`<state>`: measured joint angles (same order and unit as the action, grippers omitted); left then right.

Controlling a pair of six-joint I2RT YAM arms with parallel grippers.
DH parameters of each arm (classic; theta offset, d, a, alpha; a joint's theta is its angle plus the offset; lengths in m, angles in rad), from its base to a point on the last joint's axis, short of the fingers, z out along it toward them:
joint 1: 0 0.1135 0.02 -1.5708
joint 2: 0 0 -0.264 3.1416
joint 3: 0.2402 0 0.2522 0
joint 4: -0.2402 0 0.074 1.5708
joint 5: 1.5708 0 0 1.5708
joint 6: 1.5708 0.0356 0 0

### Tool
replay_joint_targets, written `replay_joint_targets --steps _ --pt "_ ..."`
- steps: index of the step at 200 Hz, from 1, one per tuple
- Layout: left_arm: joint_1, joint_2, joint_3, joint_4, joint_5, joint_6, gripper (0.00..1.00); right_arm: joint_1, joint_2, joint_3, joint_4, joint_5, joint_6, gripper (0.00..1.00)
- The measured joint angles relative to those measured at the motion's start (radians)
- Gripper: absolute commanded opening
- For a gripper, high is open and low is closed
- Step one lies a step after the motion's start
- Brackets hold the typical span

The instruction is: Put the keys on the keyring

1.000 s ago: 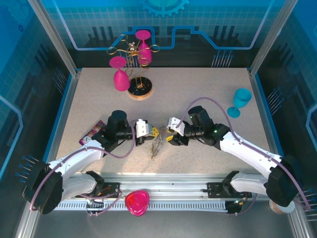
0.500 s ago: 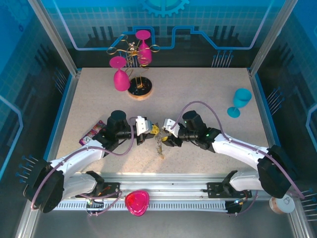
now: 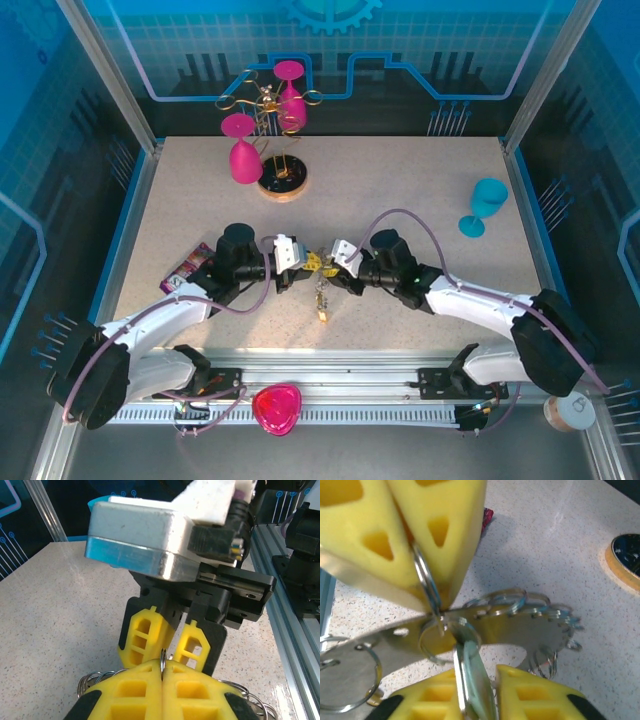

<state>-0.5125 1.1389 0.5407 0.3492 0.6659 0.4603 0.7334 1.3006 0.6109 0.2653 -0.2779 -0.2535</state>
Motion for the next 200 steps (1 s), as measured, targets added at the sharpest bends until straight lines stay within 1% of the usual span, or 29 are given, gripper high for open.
replay_joint_targets --steps 34,53,119,122,134,148,155,167,176,191,200 --pt "0.0 0.0 -0.003 -0.004 -0.008 0.001 0.0 0.001 -0.047 -0.009 -0.013 0.017 -0.013 0.0" --pt "0.0 -0.001 -0.003 -0.019 -0.01 0.011 0.0 0.001 -0.066 0.006 -0.079 0.035 -0.028 0.0" --pt "0.0 -0.002 0.015 -0.113 -0.053 0.074 0.0 0.011 -0.069 0.166 -0.349 0.05 -0.054 0.0" --pt "0.0 -0.002 0.018 -0.116 -0.055 0.076 0.03 0.012 -0.069 0.172 -0.359 0.05 -0.054 0.0" --pt "0.0 -0.002 0.025 -0.121 -0.061 0.088 0.23 0.015 -0.067 0.199 -0.395 0.051 -0.055 0.0" --pt "0.0 -0.002 0.027 -0.132 -0.068 0.095 0.44 0.018 -0.058 0.232 -0.429 0.057 -0.058 0.0" --pt "0.0 -0.002 0.027 -0.141 -0.072 0.095 0.5 0.019 -0.05 0.25 -0.444 0.061 -0.061 0.0" --pt "0.0 -0.005 0.026 -0.145 -0.085 0.088 0.57 0.019 -0.031 0.283 -0.46 0.065 -0.063 0.0" --pt "0.004 -0.014 0.021 -0.14 -0.097 0.071 0.64 0.02 -0.011 0.312 -0.473 0.069 -0.066 0.0" --pt "0.011 -0.072 -0.018 -0.116 -0.13 0.036 0.9 0.024 0.029 0.362 -0.489 0.076 -0.076 0.0" --pt "0.013 -0.126 -0.051 -0.1 -0.161 0.012 0.95 0.028 0.061 0.397 -0.501 0.078 -0.085 0.0"
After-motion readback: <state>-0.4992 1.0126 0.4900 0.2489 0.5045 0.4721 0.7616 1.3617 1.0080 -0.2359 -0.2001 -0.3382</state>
